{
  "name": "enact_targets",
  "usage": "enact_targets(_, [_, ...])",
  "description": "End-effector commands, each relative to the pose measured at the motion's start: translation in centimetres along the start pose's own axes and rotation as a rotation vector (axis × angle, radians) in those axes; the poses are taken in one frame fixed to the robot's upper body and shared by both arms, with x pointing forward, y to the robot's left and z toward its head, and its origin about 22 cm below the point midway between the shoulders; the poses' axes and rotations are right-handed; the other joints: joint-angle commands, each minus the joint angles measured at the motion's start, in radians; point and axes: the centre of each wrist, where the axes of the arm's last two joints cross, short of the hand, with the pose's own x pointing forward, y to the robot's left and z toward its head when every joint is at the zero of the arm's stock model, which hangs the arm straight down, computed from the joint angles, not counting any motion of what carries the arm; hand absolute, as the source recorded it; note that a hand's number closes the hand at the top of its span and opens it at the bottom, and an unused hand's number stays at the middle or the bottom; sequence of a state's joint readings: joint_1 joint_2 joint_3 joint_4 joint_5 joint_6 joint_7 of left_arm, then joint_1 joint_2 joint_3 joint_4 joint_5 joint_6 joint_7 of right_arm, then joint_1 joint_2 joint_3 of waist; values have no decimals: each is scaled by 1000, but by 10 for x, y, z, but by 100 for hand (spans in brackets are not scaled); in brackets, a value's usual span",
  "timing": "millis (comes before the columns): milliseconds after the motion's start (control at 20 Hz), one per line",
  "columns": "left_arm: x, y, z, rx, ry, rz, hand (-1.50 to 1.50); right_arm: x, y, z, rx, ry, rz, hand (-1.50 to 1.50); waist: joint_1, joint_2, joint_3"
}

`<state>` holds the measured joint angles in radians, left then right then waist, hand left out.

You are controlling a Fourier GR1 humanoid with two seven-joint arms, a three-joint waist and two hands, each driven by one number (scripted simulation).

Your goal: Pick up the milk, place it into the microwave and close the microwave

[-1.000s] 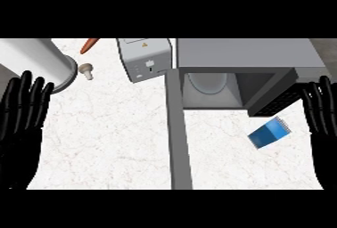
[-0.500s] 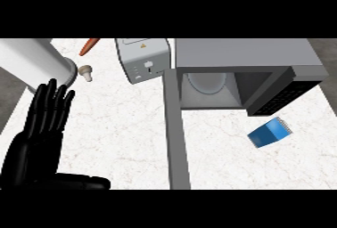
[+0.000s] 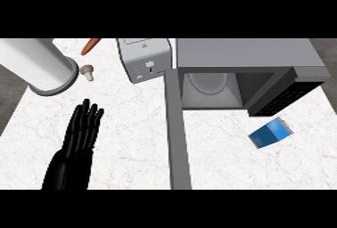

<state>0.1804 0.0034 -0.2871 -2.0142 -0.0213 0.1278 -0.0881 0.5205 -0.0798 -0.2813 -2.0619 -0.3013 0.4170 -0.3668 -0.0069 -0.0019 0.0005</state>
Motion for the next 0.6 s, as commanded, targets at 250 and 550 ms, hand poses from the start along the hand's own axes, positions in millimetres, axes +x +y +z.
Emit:
enact_targets(250, [-5, -34, 29, 6, -1, 9, -150, -63, -2, 18, -23, 20, 12, -150, 8, 1, 0])
enact_targets(550, [-17, -33, 31, 1, -5, 4, -150, -79, -13, 16, -68, 31, 61, -150, 7, 1, 0])
